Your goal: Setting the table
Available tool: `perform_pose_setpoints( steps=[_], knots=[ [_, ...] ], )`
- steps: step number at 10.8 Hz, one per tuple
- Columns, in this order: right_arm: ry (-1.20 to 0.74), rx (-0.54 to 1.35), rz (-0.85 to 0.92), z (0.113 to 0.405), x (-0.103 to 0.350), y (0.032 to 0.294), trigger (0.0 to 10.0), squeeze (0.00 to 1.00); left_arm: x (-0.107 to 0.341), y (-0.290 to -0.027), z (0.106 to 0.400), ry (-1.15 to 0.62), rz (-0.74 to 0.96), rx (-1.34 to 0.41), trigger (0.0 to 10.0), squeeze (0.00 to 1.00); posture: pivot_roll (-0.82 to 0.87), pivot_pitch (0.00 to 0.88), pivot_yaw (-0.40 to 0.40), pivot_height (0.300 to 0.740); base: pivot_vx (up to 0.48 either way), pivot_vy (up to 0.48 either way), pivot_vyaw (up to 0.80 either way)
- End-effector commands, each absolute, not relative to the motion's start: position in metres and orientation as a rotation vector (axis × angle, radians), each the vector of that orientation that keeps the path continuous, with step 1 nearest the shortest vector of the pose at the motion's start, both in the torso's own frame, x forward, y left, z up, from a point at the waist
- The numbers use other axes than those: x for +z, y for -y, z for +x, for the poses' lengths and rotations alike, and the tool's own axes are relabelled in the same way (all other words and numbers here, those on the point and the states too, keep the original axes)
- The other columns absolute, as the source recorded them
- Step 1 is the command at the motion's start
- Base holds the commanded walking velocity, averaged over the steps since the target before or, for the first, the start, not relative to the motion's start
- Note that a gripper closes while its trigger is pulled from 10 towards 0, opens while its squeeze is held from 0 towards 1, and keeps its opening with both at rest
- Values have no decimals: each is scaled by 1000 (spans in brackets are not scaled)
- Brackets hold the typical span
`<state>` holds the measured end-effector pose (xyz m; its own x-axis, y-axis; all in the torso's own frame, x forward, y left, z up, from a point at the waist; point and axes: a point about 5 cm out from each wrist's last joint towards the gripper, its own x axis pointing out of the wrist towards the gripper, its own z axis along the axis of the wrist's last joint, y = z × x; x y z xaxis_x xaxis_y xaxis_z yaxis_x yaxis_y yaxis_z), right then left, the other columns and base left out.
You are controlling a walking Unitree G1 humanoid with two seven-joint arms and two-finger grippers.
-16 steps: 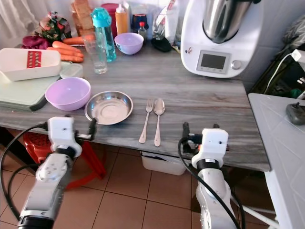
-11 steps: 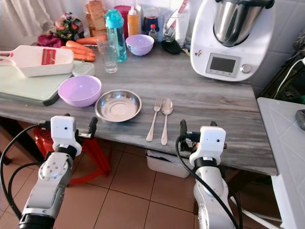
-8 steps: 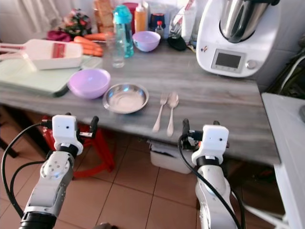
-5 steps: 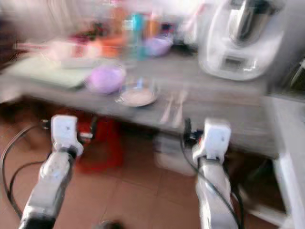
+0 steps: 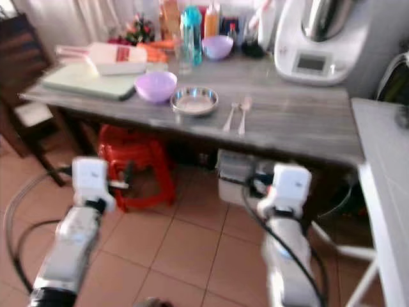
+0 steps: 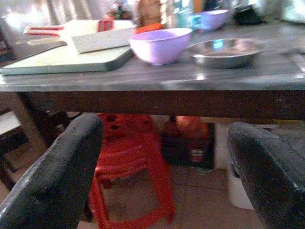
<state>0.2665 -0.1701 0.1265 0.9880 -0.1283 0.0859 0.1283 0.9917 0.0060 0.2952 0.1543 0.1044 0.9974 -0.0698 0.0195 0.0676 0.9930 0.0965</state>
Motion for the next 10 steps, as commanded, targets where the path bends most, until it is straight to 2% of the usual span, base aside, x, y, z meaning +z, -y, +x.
perform_pose_setpoints(
  steps=[1,4,10],
  knots=[
    [103,-131,14,268,131,169,10000,0,109,-156,297,48,108,-89,10000,0,64,20,7,740,0,0,0],
    [105,-130,6,266,132,170,10000,0,109,-151,294,43,74,-157,10000,0,52,34,3,740,0,0,0],
    [99,-110,-5,269,132,169,10000,0,109,-145,293,39,30,-197,10000,0,54,38,-7,740,0,-375,0]
  ],
)
